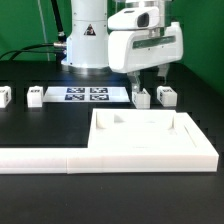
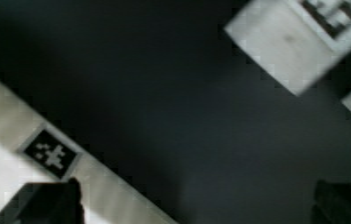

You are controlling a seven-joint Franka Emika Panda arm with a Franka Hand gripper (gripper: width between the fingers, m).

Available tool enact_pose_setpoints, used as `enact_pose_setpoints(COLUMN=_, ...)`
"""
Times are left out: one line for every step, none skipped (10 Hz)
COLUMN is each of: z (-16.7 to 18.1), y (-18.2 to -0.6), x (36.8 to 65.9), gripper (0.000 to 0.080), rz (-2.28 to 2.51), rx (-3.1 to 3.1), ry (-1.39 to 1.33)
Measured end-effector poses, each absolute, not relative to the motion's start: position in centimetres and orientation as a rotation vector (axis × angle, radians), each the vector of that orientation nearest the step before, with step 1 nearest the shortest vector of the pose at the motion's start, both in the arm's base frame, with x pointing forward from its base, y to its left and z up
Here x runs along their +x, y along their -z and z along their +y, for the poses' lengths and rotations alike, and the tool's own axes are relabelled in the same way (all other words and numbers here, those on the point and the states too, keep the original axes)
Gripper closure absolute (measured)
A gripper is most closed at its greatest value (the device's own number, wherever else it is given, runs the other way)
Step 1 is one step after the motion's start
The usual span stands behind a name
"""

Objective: Assemble square table

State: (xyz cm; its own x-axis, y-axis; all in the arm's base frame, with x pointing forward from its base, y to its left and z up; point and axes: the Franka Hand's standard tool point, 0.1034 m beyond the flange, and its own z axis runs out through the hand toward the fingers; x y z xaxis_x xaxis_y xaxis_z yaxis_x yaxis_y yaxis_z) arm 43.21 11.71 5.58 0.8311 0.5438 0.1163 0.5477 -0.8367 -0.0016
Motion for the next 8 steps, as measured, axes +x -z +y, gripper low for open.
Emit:
enact_pose_setpoints(z=11.7, y=-5.5, x=43.2, gripper=0.0151, rz=-0.804, rx=-2.990, ry=0.170)
enact_pose_setpoints(z=11.7, y=-5.5, x=43.2, gripper=0.0151, rz=-0.696, rx=-3.010, ry=0.166)
enact_pose_setpoints(z=11.7, y=-5.5, x=43.2, gripper=0.0151, rz=-0.605, rx=-3.024, ry=0.162)
enact_pose_setpoints(z=11.8, y=-5.5, x=43.1, gripper=0.0151, rz=-0.472, rx=-3.038, ry=0.157)
enact_pose_setpoints(z=12.5, y=-5.4, x=42.9, gripper=0.0151, rz=-0.349, rx=-3.047, ry=0.151)
enact_pose_setpoints(z=13.9, y=-5.3, x=42.0, gripper=0.0151, rz=-0.229, rx=-3.050, ry=0.148)
enact_pose_setpoints(z=14.7, y=-5.0, x=41.2, gripper=0.0151, rz=-0.131, rx=-3.050, ry=0.133)
enact_pose_setpoints(z=15.1, y=-5.0, x=40.9, gripper=0.0151, rz=-0.113, rx=-3.048, ry=0.127)
